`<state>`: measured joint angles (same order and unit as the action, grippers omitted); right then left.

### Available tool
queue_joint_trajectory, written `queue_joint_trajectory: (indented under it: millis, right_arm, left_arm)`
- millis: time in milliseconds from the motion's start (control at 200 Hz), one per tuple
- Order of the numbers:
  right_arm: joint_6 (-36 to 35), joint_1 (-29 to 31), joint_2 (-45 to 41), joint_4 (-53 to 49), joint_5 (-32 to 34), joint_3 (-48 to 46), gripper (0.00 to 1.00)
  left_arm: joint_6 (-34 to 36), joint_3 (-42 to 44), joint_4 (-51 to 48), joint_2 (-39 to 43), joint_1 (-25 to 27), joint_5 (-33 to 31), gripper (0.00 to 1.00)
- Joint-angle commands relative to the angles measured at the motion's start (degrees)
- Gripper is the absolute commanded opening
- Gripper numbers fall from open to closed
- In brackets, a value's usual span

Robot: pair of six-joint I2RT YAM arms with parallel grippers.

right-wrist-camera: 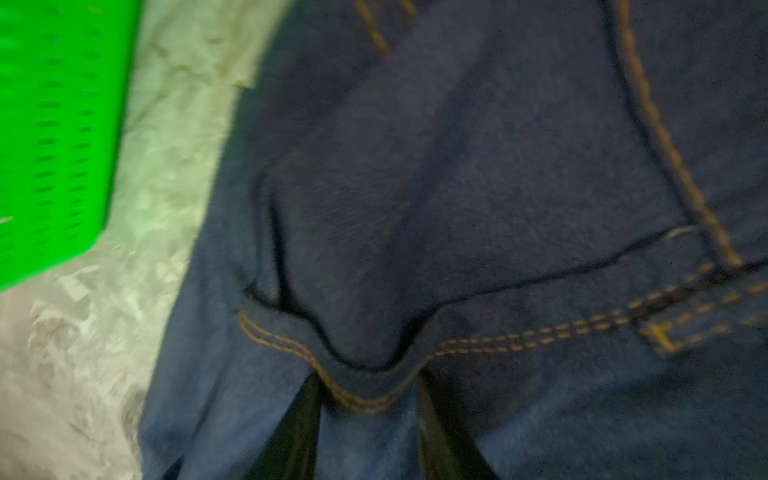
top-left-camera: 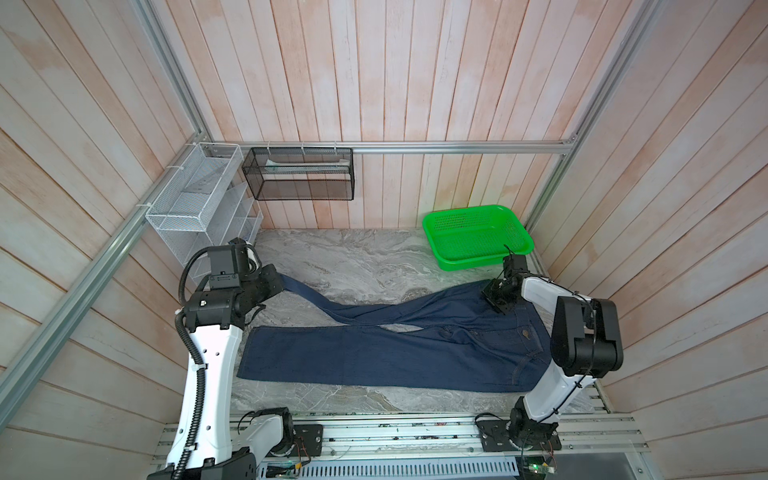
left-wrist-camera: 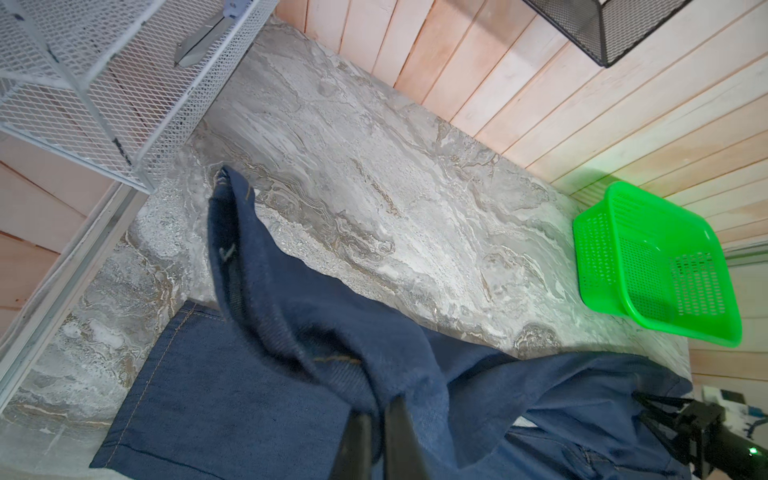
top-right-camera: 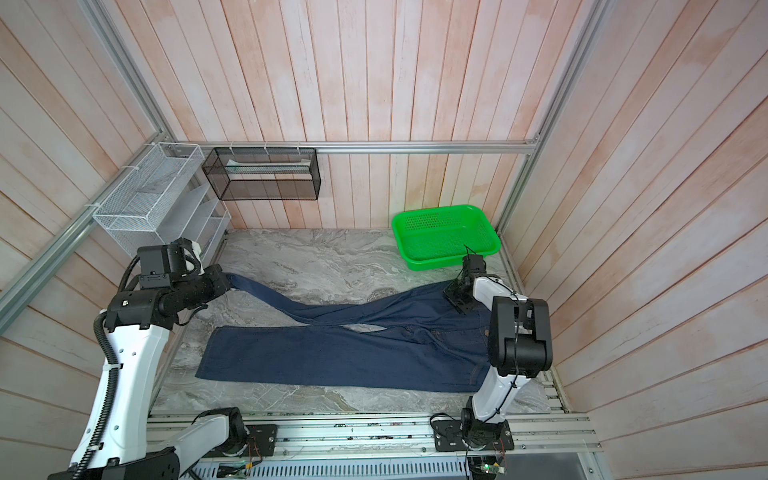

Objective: Fold and stack the trousers

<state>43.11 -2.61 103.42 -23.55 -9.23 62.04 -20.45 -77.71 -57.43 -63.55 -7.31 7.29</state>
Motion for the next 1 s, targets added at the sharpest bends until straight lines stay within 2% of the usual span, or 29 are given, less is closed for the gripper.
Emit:
queue_joint_trajectory:
  millis: [0,65,145,275,440,585,750,995]
  right_arm:
    - [-0.8,-2.0,-0.5,-0.9,5.6,-2.2,0.16]
    - [-1.0,-3.3,-1.6,-1.0,8.2,-4.8,0.04]
    - [-1.7,-4.8,-2.7,-1.4,9.6,-7.3,0.00]
    - [-3.2,-5.5,-3.8,-2.3,11.1,-8.5,0.00]
    - [-5.1,-4.7,-4.4,-2.8,9.6,-7.5,0.01]
    - [-6.4,-3.3,-4.5,-3.8,9.0,-5.6,0.02]
    - [-7.2,-2.1,-4.4,-4.6,8.7,-3.1,0.02]
    - [-7.9,-2.0,-2.8,-6.0,9.0,0.2,0.02]
  left_arm:
    - [2.2,0.6,2.0,-0.5,-2.8,0.4,0.00]
    - [3.2,1.0,2.4,-1.1,-5.3,0.4,0.00]
    - [4.1,1.6,3.2,-2.3,-8.2,0.3,0.00]
    - [4.0,2.5,5.2,-5.4,-9.6,-2.3,0.00]
    - [1.5,4.3,10.5,-11.4,-9.4,4.7,0.00]
    - [0.7,3.6,12.7,-16.4,-7.9,4.8,0.00]
    - [-0.1,0.0,13.4,-22.2,-5.9,3.8,0.00]
    - [-1.0,-8.9,13.4,-35.2,-5.0,0.3,0.00]
